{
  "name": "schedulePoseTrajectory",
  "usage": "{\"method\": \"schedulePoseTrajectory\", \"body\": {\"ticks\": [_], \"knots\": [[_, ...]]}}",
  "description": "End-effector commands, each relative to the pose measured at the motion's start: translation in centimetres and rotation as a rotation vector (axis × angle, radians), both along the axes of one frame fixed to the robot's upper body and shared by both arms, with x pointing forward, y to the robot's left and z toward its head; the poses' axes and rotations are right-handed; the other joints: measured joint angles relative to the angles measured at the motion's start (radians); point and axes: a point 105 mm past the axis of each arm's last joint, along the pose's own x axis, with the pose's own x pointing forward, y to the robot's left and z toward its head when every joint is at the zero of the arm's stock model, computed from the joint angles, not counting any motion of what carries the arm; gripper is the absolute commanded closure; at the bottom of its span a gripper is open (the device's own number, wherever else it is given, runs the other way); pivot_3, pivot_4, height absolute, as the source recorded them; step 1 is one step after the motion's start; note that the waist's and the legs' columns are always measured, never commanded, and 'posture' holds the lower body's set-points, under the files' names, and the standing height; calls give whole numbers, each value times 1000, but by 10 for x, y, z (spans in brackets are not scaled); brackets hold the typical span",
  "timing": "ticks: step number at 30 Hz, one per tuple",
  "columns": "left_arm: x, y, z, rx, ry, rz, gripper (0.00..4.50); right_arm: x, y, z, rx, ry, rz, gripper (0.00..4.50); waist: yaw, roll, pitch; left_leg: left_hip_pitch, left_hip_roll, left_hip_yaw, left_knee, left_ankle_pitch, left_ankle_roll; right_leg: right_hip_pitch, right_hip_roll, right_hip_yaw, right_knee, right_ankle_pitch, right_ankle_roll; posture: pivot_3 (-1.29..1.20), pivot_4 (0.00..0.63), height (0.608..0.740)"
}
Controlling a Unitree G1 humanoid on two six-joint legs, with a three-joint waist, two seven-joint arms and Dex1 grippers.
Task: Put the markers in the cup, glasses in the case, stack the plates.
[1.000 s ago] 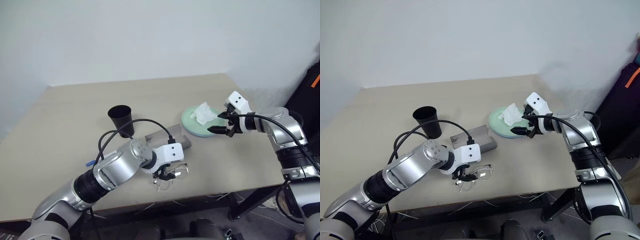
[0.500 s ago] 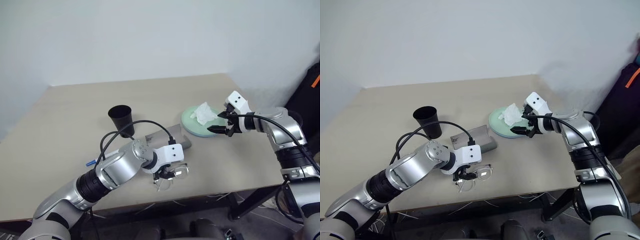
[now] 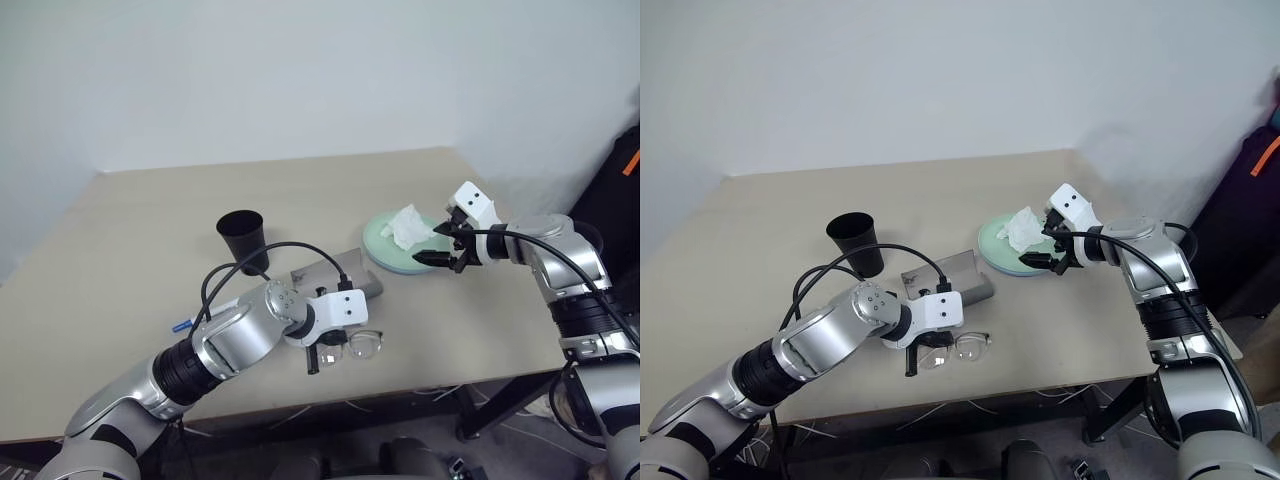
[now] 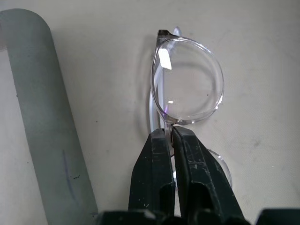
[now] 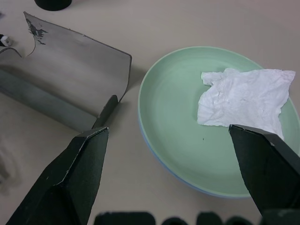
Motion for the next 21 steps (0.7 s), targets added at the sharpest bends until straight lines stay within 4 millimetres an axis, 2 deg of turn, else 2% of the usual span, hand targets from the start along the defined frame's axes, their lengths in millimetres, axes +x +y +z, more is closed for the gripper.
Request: {"method": "schedulePoseTrajectory", "body": {"ticks": [1, 5, 12, 15, 17, 21], "knots": [[10, -2, 17, -20, -66, -16, 4453, 5, 5, 19, 11, -63, 20, 29, 0, 0, 0, 0, 0, 0, 0, 0, 0, 0, 0, 0, 0, 0, 0, 0, 0, 732], [11, -4, 32, -74, -70, -42, 4453, 5, 4, 19, 8, -62, 22, 29, 0, 0, 0, 0, 0, 0, 0, 0, 0, 0, 0, 0, 0, 0, 0, 0, 0, 732], [27, 0, 66, -119, -125, -57, 4453, 6, 5, 20, 6, -61, 26, 29, 0, 0, 0, 0, 0, 0, 0, 0, 0, 0, 0, 0, 0, 0, 0, 0, 0, 732], [45, 7, 77, -114, -182, -31, 4453, 8, 5, 21, 7, -63, 24, 29, 0, 0, 0, 0, 0, 0, 0, 0, 0, 0, 0, 0, 0, 0, 0, 0, 0, 732], [66, 12, 82, -100, -249, 14, 4453, 8, 5, 22, 10, -66, 23, 29, 0, 0, 0, 0, 0, 0, 0, 0, 0, 0, 0, 0, 0, 0, 0, 0, 0, 732], [93, 13, 82, -96, -327, 68, 4453, 9, 6, 23, 14, -69, 24, 29, 1, 0, 0, 0, -1, -1, 1, 1, 1, 1, 0, 0, 0, 0, 0, 0, 0, 732]]}}
